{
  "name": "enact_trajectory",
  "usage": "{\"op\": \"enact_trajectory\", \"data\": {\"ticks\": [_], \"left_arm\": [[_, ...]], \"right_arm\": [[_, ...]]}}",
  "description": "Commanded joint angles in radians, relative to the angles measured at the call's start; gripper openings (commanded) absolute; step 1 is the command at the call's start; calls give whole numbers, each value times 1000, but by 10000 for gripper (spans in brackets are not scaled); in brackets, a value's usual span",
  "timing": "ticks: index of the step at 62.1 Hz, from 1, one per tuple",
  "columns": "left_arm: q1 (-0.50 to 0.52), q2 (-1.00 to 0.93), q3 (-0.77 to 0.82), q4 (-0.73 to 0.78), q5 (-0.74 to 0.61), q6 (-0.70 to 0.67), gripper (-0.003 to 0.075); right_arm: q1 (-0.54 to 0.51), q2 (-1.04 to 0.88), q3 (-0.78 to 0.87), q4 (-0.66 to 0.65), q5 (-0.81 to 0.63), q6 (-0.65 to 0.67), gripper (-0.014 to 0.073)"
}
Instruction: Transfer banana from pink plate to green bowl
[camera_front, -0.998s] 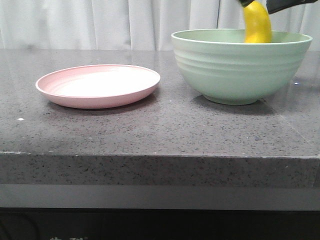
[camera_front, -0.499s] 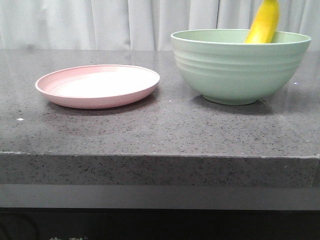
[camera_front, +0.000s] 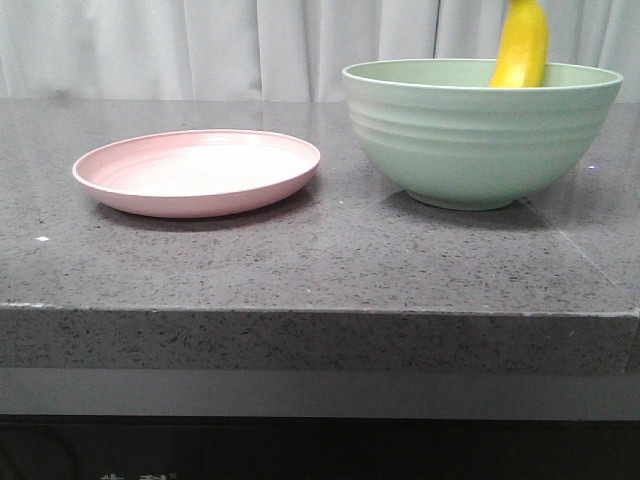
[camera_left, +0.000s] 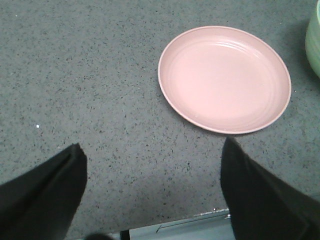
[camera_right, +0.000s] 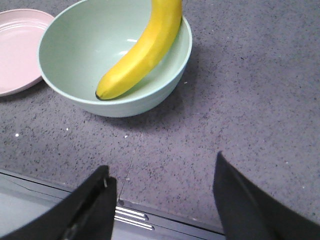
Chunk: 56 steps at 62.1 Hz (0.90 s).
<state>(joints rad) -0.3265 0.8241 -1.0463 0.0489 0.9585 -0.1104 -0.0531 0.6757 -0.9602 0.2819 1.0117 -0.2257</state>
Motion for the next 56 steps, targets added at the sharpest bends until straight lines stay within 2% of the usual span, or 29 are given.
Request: {"op": "enact_trajectory", "data": {"ticks": [1, 13, 20, 26, 33, 38, 47, 50, 53, 56], "left_arm": [[3, -79, 51, 9, -111, -19, 548], [3, -217, 206, 9, -213, -19, 547], [3, -261, 246, 9, -263, -19, 547], [3, -267, 256, 9, -283, -19, 513], [3, -267, 256, 9, -284, -19, 405], [3, -267, 256, 9, -284, -19, 291], [3, -267, 256, 9, -284, -19, 97], [3, -267, 256, 9, -284, -19, 41], [3, -267, 256, 1, -276, -19, -8], [3, -267, 256, 0, -270, -19, -18]], "right_arm": [[-7, -73, 29, 11, -58, 2, 442], [-7, -217, 125, 13, -58, 2, 442], [-7, -256, 144, 29, -61, 2, 442], [-7, -262, 147, 33, -70, 20, 390], [-7, -262, 151, 37, -78, 27, 253], [-7, -262, 152, 39, -80, 27, 121], [-7, -262, 153, 48, -80, 27, -39], [-7, -262, 156, 50, -81, 27, -75], [-7, -262, 156, 53, -80, 27, -66], [-7, -262, 156, 54, -80, 27, -68]]}}
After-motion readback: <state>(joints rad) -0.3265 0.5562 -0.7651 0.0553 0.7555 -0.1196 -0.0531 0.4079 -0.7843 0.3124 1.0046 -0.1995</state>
